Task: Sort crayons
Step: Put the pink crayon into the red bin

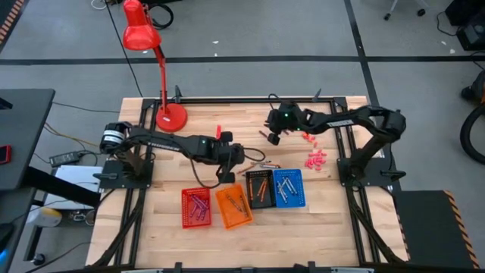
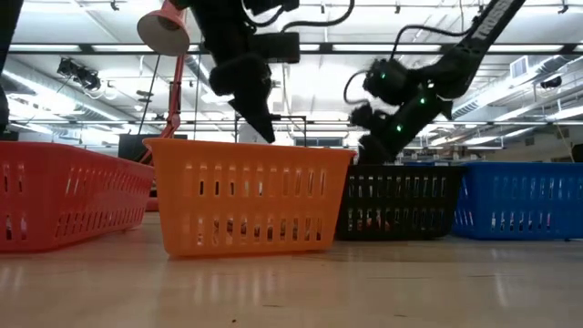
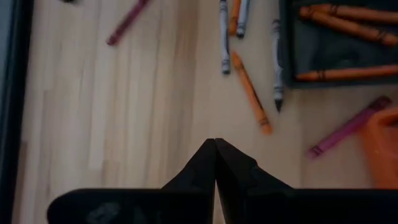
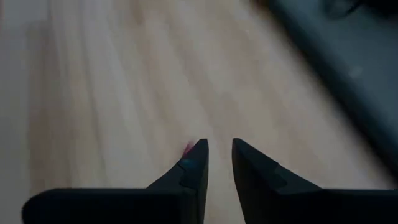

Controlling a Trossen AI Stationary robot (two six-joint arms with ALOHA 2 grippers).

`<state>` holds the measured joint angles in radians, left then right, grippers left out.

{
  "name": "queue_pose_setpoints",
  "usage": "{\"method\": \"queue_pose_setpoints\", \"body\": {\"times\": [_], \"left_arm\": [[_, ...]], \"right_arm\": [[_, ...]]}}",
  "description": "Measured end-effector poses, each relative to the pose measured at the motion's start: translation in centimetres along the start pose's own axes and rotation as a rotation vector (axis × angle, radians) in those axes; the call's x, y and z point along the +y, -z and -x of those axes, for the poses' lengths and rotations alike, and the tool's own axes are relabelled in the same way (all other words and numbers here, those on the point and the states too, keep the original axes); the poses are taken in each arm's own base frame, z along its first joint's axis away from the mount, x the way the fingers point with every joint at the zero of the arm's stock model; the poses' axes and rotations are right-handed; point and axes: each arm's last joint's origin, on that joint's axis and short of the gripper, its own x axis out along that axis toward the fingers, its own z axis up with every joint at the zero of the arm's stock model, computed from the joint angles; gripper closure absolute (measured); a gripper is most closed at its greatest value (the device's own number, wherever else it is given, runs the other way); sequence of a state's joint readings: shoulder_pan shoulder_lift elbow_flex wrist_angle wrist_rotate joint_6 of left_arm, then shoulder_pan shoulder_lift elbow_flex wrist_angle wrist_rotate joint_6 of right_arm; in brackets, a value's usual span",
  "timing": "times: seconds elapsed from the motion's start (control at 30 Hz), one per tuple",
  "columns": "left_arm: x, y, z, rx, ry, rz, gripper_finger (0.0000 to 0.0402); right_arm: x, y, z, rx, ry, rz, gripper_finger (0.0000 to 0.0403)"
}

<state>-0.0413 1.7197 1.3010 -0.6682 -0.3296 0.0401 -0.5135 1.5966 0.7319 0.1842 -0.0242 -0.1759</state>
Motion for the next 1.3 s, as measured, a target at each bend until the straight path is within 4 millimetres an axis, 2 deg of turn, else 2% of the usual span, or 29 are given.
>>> {"method": "queue_pose_setpoints", "body": {"times": [0.2,0.33,0.5,0.67,1.0,1.13,1.3], "left_arm": [[0.8,-0.6,-1.5,-0.036,0.021,0.010,0.0388],[0.6,-0.3,-2.1,-0.008,0.036,0.005,0.0388],[0.3,-0.1,-2.0,0.021,0.042,0.005,0.0388],[0.1,0.1,-1.9,0.036,0.046,0.001,0.0388],[0.2,0.8,-1.9,0.104,0.044,0.088,0.0388],[0.1,1.1,-1.8,0.140,0.042,0.105,0.0388],[0.1,1.1,-1.8,0.141,0.042,0.096,0.0388]], "right_arm": [[0.2,1.1,-2.4,0.147,-0.054,-0.026,0.0296],[0.4,1.1,-3.6,0.213,-0.066,-0.027,0.0265],[0.4,0.8,-3.8,0.252,-0.072,-0.057,0.0242],[0.4,0.9,-3.6,0.275,-0.069,-0.082,0.0243],[0.5,1.4,-3.5,0.334,-0.054,-0.103,0.0273],[0.6,1.4,-3.5,0.339,-0.059,-0.095,0.0305],[0.7,1.6,-3.4,0.367,-0.080,-0.070,0.0364]]}}
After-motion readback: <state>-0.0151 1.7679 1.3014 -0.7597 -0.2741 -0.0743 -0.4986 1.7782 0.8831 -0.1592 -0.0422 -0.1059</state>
